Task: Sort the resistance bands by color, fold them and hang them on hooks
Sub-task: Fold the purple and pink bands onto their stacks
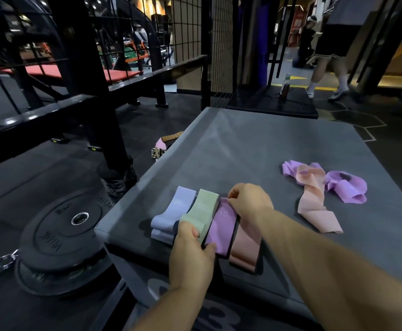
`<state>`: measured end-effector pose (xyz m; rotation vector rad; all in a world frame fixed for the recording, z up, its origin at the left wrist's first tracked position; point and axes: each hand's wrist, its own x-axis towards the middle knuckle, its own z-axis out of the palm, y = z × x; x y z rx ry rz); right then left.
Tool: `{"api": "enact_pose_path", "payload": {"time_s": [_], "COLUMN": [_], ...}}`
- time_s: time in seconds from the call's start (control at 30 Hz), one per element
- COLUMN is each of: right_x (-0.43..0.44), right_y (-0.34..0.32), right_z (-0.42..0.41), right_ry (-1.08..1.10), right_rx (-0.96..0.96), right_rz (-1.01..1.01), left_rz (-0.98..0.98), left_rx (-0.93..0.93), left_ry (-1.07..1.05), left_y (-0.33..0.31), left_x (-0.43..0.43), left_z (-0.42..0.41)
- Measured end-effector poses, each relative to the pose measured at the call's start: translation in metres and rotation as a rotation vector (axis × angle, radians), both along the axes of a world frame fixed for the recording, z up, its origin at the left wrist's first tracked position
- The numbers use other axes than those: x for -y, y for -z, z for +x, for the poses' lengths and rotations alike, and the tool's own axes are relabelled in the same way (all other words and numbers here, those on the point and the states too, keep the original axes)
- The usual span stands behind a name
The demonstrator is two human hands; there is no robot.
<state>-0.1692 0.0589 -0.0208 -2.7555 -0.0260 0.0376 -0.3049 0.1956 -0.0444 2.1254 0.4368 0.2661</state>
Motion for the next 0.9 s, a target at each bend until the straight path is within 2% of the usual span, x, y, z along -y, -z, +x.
{"api": "enact_pose_path", "payload": {"time_s": [0.3, 0.63, 0.73, 0.8, 0.9], "right_x": [0.002, 0.005, 0.009, 0.013, 0.019], "right_y": [0.002, 0.005, 0.005, 0.005, 0.007], "right_z": [0.000, -0.005, -0.011, -0.015, -0.021], "right_ry": [-0.010, -0.056, -0.137, -0.213, -0.343], "right_rx": [-0.031, 0.059, 0.122, 0.147, 0.171], "right_rz": [0.009, -0.044, -0.068, -0.076, -0.124], "left_rz": [-0.003, 0.122, 0.237, 0.298, 0.431], "left_rx": [-0.018, -0.006, -0.002, 0.073, 0.407], "left_ry": [0.002, 0.052, 0.050, 0.044, 0.116], "left_y": [0.000, -0.001, -0.009, -0.012, -0.011], "left_x": [0.002, 0.000, -0.002, -0.003, -0.006], "left_z": [0.001, -0.002, -0.007, -0.008, -0.006]}}
